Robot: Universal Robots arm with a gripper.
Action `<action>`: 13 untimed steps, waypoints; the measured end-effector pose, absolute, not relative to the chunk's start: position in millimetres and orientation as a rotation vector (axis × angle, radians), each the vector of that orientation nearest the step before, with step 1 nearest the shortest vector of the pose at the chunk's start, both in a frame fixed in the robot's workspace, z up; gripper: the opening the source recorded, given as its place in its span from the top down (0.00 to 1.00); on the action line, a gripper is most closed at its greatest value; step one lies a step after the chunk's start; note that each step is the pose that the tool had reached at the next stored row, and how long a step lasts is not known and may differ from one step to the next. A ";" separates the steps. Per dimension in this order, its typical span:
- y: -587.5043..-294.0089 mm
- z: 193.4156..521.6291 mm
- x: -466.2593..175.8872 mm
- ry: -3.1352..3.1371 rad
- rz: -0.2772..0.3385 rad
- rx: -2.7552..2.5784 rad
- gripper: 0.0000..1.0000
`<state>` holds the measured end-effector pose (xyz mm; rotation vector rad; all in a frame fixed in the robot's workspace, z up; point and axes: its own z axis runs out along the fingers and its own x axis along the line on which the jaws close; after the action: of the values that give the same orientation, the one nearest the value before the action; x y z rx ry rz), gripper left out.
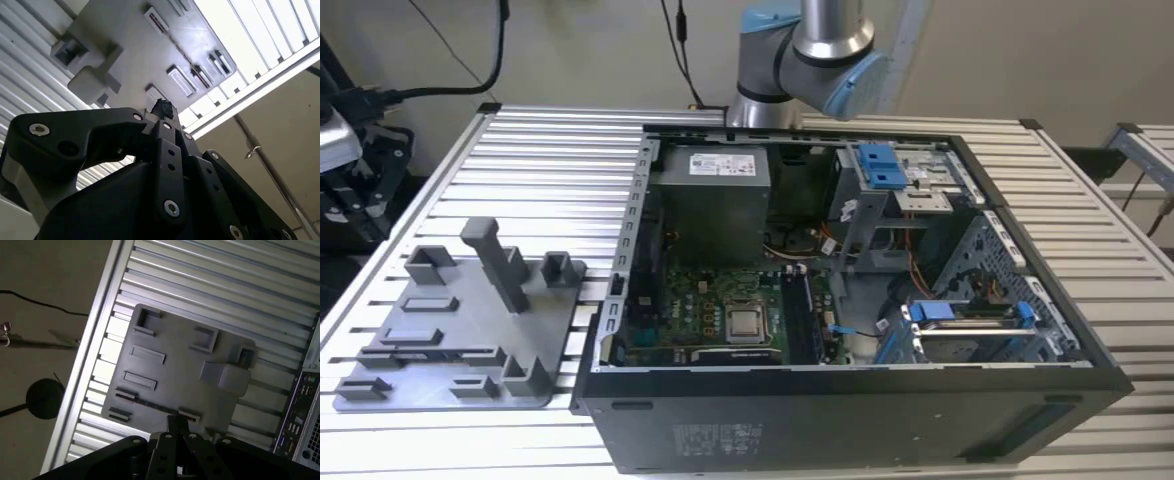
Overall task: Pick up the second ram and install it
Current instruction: 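Pick up the second ram and move it above second insertion slot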
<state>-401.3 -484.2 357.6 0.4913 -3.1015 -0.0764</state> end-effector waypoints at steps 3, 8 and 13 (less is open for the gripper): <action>-484.2 357.7 -401.2 -3.093 -0.075 0.566 0.89; -484.2 357.3 -401.3 -3.071 -0.074 0.687 0.89; -484.2 357.1 -401.3 -3.051 -0.074 0.768 0.89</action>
<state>-401.3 -484.2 357.1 0.7683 -3.0508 -0.0743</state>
